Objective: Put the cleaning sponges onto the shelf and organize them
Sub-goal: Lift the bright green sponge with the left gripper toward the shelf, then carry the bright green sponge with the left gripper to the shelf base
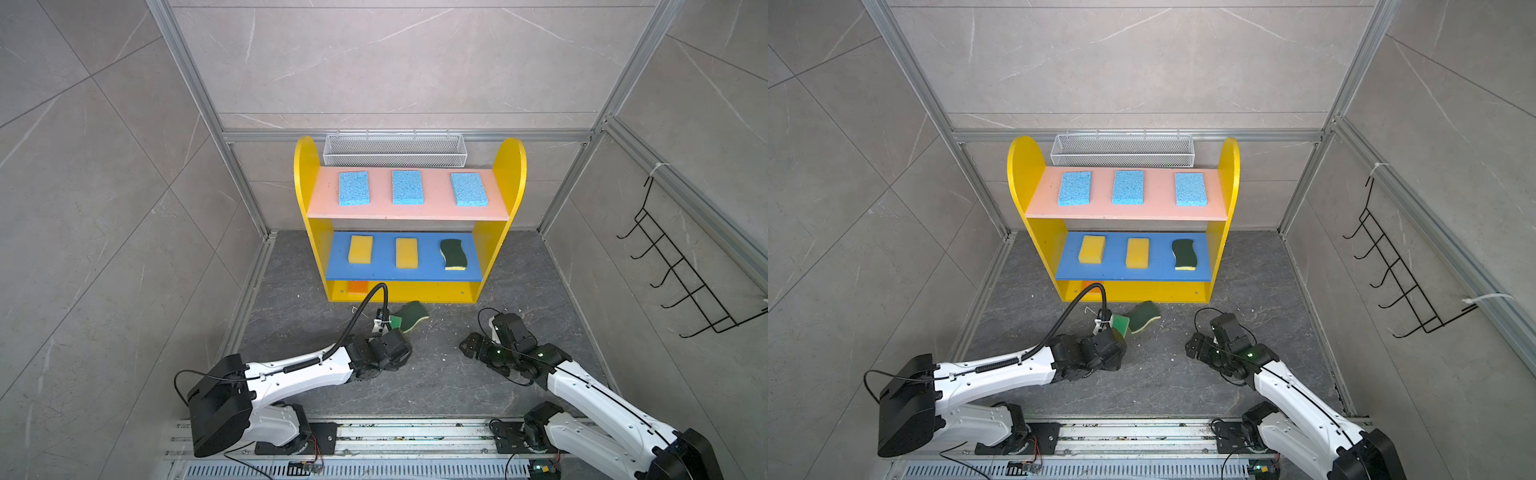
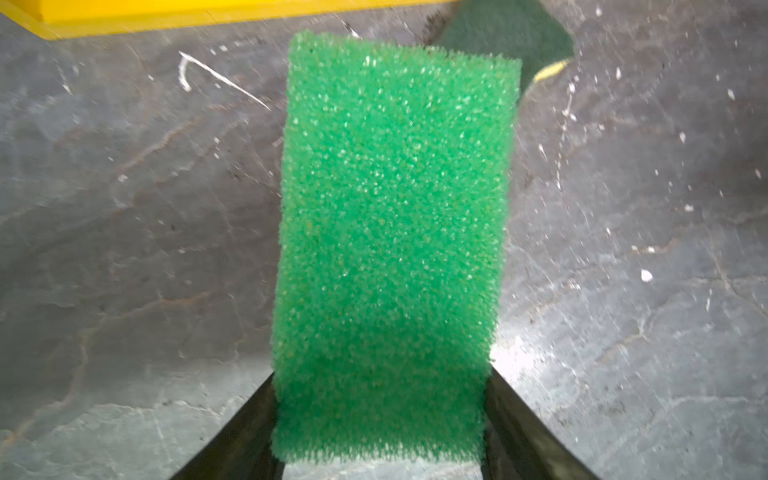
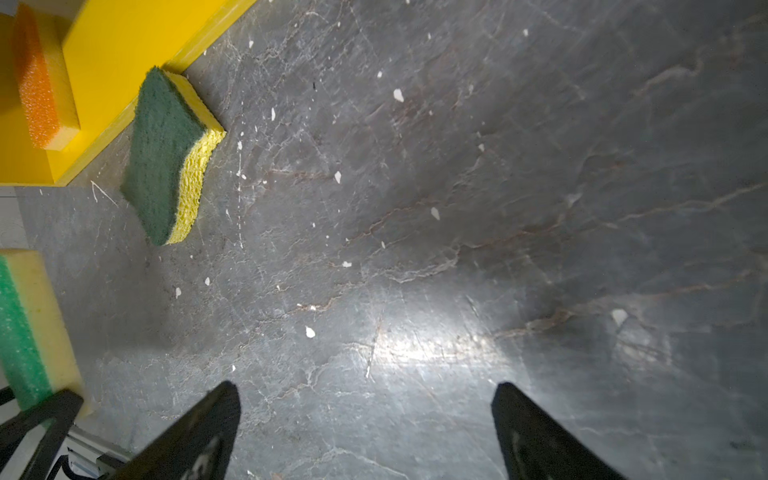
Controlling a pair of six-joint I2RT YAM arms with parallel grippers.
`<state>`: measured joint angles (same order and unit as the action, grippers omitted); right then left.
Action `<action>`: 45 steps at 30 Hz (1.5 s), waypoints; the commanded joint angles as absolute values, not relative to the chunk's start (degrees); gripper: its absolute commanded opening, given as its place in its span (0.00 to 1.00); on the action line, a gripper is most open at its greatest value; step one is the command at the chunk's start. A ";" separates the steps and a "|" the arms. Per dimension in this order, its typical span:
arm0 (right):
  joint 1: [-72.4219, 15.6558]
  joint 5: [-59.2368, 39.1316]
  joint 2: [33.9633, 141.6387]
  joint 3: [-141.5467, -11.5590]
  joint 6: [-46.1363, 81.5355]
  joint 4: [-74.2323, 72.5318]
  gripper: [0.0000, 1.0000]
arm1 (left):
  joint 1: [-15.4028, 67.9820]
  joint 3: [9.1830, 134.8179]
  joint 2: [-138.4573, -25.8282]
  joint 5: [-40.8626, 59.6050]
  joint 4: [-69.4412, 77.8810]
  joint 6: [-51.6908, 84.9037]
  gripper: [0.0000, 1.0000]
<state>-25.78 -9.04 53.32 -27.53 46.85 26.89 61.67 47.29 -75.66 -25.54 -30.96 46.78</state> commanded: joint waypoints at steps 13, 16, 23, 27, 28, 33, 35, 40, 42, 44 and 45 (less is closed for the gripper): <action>-25.58 -10.46 53.45 -28.02 45.53 26.36 0.95 | 48.59 52.02 -85.38 -23.03 -19.85 30.13 0.67; -25.60 -10.22 53.17 -27.96 45.44 26.71 0.95 | 47.94 53.48 -88.83 -22.38 -19.31 28.79 0.67; -25.58 -10.02 52.92 -28.02 45.18 27.24 0.95 | 46.22 53.83 -92.48 -21.55 -17.41 28.70 0.66; -25.58 -10.02 52.60 -27.99 45.00 27.51 0.95 | 45.98 53.81 -93.84 -21.22 -17.83 28.95 0.66; -25.62 -10.02 52.54 -28.01 45.00 27.51 0.95 | 46.00 53.61 -93.95 -21.01 -17.90 29.24 0.65; -25.55 -10.10 52.47 -27.66 45.02 27.36 0.95 | 46.16 52.93 -94.27 -20.45 -17.92 30.15 0.65; -25.57 -10.28 52.47 -27.49 45.01 27.25 0.95 | 46.47 53.11 -95.11 -20.22 -18.11 30.23 0.64; -25.57 -10.38 51.31 -27.15 44.78 27.95 0.95 | 47.69 53.41 -97.11 -19.89 -18.75 30.78 0.64; -25.59 -10.04 50.68 -27.05 44.58 28.41 0.95 | 48.36 53.56 -97.09 -19.75 -18.55 30.93 0.64; -25.57 -9.80 50.32 -27.03 44.39 28.82 0.95 | 49.41 54.22 -97.26 -19.86 -18.71 31.10 0.64; -25.53 -9.84 50.21 -27.07 44.39 28.91 0.95 | 50.06 54.70 -97.45 -19.95 -18.85 31.18 0.64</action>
<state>-25.78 -10.33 51.00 -27.51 45.58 26.87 48.49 52.75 -97.12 -20.62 -18.74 30.22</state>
